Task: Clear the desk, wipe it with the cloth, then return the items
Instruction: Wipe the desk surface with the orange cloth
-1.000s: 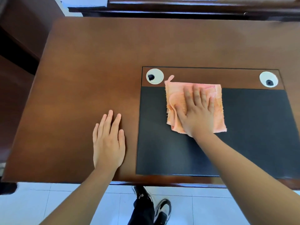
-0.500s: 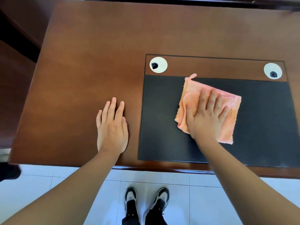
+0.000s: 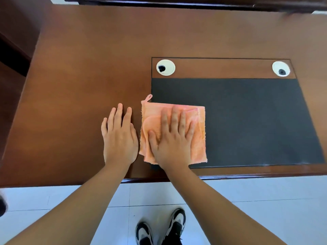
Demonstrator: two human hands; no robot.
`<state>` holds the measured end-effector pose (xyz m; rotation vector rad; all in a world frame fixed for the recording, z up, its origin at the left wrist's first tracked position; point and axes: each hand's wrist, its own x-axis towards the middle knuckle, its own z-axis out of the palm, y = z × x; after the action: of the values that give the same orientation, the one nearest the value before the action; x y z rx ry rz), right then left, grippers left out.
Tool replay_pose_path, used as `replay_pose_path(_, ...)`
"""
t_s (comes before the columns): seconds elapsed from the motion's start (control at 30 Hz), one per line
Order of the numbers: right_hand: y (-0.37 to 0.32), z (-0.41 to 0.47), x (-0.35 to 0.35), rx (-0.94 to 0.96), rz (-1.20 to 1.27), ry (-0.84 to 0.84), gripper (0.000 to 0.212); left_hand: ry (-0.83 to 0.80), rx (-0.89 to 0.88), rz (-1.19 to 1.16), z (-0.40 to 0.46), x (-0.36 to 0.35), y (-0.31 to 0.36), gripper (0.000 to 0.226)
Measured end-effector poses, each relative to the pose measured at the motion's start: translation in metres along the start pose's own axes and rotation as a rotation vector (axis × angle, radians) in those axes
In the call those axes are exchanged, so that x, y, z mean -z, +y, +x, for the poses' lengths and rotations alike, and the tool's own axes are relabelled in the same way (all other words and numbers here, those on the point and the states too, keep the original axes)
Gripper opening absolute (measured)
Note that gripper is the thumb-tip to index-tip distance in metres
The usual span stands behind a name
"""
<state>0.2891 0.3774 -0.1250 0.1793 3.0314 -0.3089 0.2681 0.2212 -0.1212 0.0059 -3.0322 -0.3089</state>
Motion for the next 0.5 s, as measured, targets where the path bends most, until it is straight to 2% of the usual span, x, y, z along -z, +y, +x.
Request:
replay_pose_path(0.13,-0.005,-0.015,-0.005,0.015,0.015,0.002,0.079,0.010,-0.005,-0.030,-0.001,0.003,0.000,0.062)
replay_pose_path(0.23,0.007,-0.018,-0.001,0.072,0.004,-0.017,0.078,0.010,-0.015,-0.061,-0.002,0.003,0.000,0.056)
replay_pose_path(0.37,0.040,-0.024,0.008,0.107,-0.025,-0.037,0.079,0.023,-0.002,-0.173,-0.007,0.006,-0.002,0.046)
replay_pose_path(0.5,0.086,-0.028,0.018,0.090,-0.041,-0.014,0.078,0.078,-0.059,-0.205,-0.018,0.014,0.009,0.046)
